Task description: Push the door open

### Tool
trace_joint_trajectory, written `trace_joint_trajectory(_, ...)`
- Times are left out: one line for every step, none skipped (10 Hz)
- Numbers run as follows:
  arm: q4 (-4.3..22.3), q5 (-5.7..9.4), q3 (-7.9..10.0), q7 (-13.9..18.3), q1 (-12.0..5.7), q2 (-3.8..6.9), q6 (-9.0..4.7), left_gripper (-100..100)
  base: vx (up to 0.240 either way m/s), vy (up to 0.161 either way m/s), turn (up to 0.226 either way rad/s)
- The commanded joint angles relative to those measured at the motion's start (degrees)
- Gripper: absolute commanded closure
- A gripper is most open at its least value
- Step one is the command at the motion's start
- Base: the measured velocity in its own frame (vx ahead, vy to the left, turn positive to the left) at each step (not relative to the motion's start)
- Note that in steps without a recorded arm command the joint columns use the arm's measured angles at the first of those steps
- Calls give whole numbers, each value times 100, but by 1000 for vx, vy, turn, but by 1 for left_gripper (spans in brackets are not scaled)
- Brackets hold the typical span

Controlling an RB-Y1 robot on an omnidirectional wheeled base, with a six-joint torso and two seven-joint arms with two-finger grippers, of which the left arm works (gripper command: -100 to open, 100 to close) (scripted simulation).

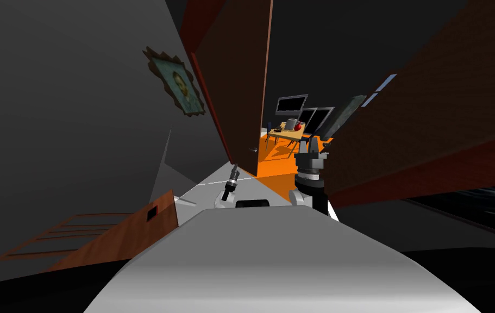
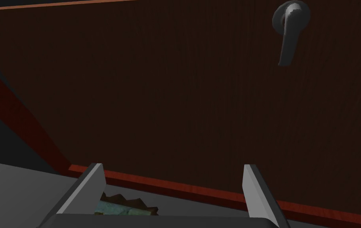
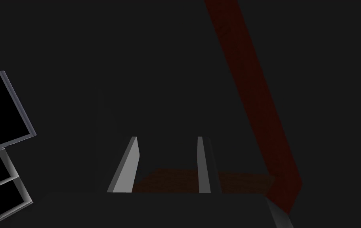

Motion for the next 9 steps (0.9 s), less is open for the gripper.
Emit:
trace_joint_trajectory(186,-47,-73,41,-72,5,-36,-100,86,42,-23)
trace_joint_trajectory(325,-76,-115,58,-127,-1,-71,-100,97,41,-28)
trace_joint_trajectory(463,-105,-157,76,-183,-7,-106,-100,96,48,-26)
trace_joint_trajectory(594,-133,-197,92,-236,-16,-138,-100,95,55,-20)
trace_joint_trajectory(724,-160,-236,108,-288,-25,-171,-100,92,48,-25)
trace_joint_trajectory(854,-188,-276,124,-341,-35,-204,-100,96,28,-24)
trace_joint_trajectory(984,-215,-316,140,-393,-44,-236,-100,89,31,-21)
trace_joint_trajectory(1114,-243,-355,156,-445,-54,-269,-100,91,49,-26)
trace_joint_trajectory(1359,-294,-430,187,-545,-76,-330,-100,133,63,-39)
